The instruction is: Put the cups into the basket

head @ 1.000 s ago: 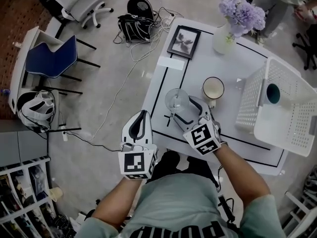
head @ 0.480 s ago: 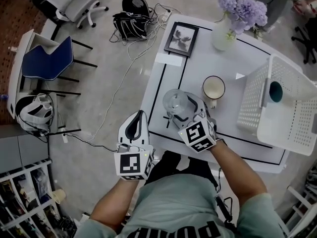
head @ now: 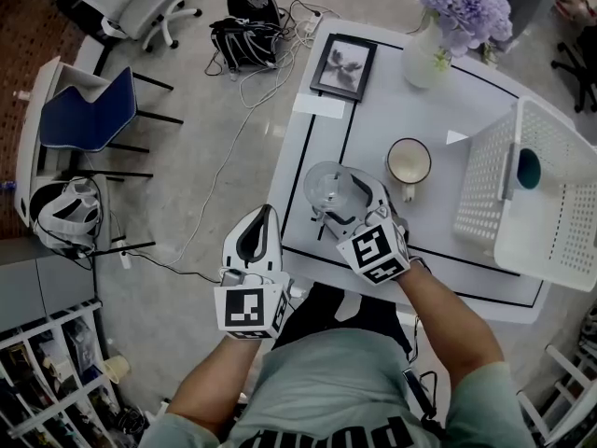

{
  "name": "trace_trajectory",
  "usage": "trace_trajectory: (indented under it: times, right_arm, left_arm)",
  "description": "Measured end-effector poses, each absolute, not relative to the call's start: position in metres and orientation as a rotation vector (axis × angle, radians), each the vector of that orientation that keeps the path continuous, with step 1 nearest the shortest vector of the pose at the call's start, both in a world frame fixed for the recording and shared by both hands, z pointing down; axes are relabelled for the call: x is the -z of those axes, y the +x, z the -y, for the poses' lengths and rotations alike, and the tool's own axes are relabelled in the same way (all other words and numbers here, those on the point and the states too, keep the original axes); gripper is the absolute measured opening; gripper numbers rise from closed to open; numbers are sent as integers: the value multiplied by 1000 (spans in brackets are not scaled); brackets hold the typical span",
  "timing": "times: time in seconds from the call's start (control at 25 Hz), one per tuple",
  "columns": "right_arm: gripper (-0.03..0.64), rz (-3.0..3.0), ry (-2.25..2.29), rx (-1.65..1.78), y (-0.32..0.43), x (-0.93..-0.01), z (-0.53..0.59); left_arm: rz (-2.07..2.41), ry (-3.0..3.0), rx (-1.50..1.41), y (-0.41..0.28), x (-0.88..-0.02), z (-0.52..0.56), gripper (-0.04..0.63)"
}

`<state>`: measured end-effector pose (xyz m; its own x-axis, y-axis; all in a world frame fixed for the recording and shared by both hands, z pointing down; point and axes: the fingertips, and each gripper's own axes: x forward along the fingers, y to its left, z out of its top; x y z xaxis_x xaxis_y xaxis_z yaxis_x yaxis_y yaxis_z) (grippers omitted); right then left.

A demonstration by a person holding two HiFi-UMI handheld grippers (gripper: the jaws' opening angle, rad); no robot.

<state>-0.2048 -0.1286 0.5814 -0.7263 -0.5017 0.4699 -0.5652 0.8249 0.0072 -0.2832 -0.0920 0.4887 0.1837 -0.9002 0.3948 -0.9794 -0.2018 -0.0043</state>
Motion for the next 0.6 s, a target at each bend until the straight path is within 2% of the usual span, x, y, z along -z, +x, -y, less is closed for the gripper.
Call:
trace_trajectory:
  times: [0.6]
  right_arm:
    - [331, 2568, 813, -255, -202, -577, 111]
  left_arm:
    - [1779, 2240, -462, -282, -488, 93, 3]
